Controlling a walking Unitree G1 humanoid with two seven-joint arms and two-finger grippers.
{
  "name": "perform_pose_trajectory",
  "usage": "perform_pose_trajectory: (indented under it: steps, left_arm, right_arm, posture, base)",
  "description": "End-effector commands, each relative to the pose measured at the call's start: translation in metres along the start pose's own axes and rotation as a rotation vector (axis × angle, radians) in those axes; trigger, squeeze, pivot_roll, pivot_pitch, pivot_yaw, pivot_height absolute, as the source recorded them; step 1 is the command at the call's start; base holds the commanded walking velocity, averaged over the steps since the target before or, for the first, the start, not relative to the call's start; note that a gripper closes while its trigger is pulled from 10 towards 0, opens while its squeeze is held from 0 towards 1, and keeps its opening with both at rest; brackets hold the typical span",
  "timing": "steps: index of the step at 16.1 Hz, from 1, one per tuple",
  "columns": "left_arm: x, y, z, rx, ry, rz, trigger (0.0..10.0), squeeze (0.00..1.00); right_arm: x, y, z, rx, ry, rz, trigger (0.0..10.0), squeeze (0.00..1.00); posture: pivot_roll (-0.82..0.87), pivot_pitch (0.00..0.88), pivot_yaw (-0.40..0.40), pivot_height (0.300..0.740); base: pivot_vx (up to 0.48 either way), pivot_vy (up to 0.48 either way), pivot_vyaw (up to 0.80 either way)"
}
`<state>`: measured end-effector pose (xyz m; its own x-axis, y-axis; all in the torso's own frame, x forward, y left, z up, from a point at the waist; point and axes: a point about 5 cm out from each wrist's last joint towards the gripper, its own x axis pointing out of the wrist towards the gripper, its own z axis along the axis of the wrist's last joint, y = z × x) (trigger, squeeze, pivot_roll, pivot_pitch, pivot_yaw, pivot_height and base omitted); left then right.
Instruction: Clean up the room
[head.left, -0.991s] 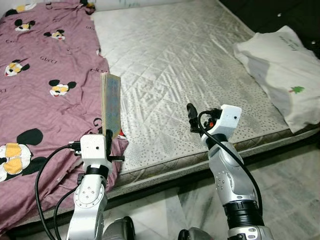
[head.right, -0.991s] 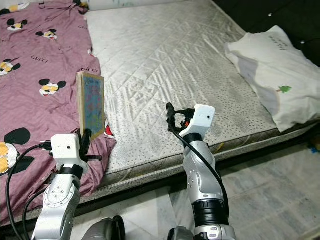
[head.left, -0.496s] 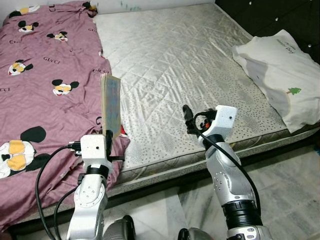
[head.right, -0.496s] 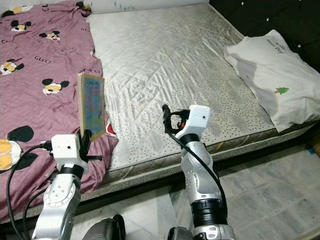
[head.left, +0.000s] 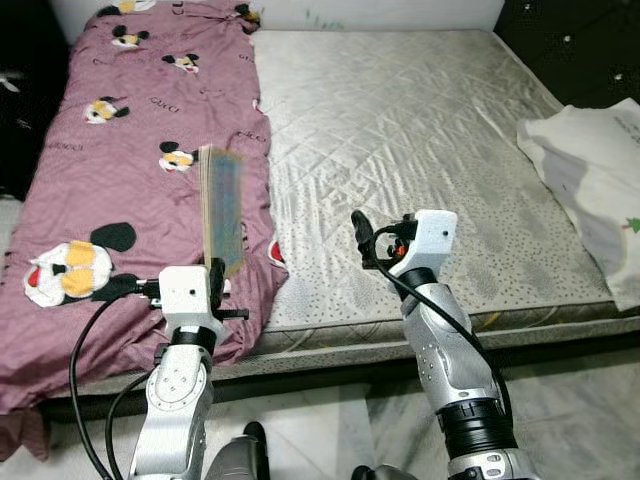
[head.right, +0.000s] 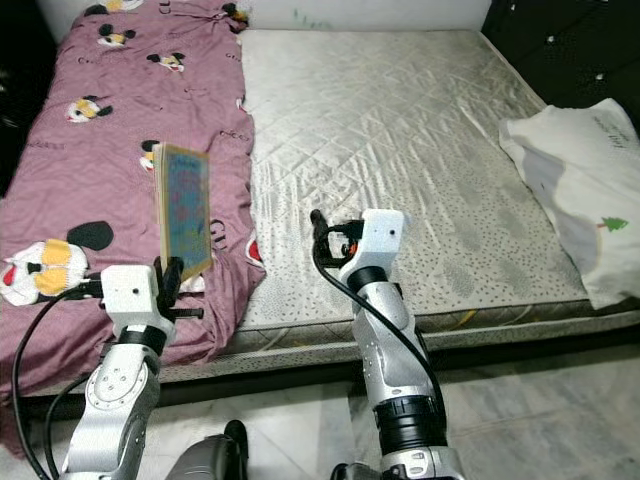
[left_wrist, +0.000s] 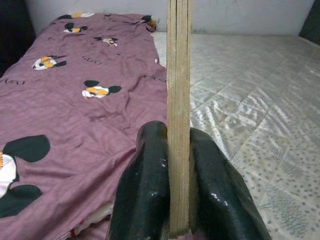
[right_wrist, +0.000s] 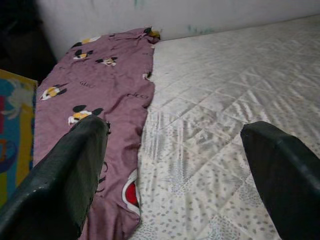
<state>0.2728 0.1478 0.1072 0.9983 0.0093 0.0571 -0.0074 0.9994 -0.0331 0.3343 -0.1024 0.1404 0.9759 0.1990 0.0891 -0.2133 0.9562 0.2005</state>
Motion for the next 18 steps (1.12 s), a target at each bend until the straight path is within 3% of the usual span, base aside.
perform_pose_trajectory:
  steps: [1,5,18]
  left_arm:
    - [0.0017,-0.0043,0.0069,-0.016,-0.034,-0.031,10.0,0.0]
    - [0.0019,-0.0042,0.0082,-0.034,-0.041,-0.049,10.0,0.0]
    - [0.0015,-0.0073,0.0075,-0.057,-0.036,-0.081,10.0,0.0]
  right_arm:
    - [-0.0018,-0.0043,-0.0038,0.005,0.012,-0.022,10.0,0.0]
    - [-0.0024,-0.0043,-0.005,0.002,0.018,-0.021,10.0,0.0]
    - [-0.0016,-0.007,-0.0056,-0.013,0.016,-0.029,10.0,0.0]
  posture:
    - [-0.04,0.156,-0.035,0.74]
    - [-0.04,0.158,-0.034,0.74]
    - [-0.04,0.161,-0.033,0.74]
  base:
    - [0.0,0.0,0.0]
    - [0.0,0.0,0.0]
    - [0.239,0.0,0.0]
